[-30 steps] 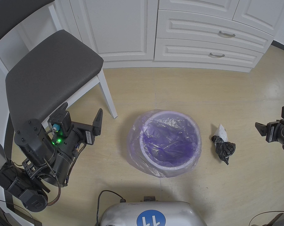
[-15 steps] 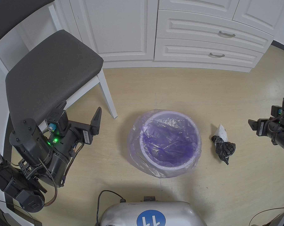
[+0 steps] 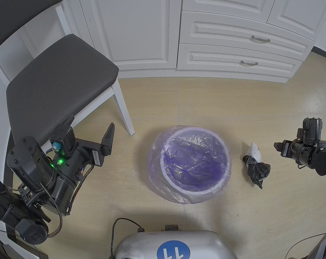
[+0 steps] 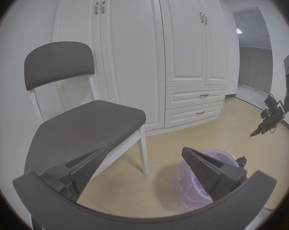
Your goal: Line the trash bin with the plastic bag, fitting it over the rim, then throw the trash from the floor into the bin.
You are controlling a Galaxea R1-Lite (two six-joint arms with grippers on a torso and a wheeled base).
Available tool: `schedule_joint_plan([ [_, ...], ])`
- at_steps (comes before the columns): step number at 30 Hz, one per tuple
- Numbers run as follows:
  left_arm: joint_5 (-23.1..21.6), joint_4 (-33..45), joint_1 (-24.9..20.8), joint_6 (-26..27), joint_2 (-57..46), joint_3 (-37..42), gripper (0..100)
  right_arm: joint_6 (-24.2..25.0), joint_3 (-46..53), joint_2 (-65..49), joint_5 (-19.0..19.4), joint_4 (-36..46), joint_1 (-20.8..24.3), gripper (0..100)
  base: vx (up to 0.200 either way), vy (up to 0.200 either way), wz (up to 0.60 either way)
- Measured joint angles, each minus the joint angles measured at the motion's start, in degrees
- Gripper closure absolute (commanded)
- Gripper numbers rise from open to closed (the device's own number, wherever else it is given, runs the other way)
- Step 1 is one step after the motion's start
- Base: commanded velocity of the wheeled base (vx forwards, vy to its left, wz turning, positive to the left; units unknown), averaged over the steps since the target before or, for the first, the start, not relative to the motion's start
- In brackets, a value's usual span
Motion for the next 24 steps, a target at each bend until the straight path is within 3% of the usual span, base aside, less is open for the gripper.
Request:
schedule_joint_plan([
  [10,-0.1,0.0,0.0,0.0,-0.4,0.3,0,3.1,-4.2,9.1,0.0,-0.1,-1.5,0,0.0,0.0,0.0],
  [17,-0.2,0.0,-0.1,0.0,-0.4,0.3,0,8.0,-6.5,14.3,5.8,-0.2,-2.6,0,0.0,0.0,0.0],
  [24,-0.8,0.0,0.0,0.1,-0.2,0.4,0,8.7,-8.3,17.7,6.2,-0.2,-3.6,0,0.0,0.0,0.0],
])
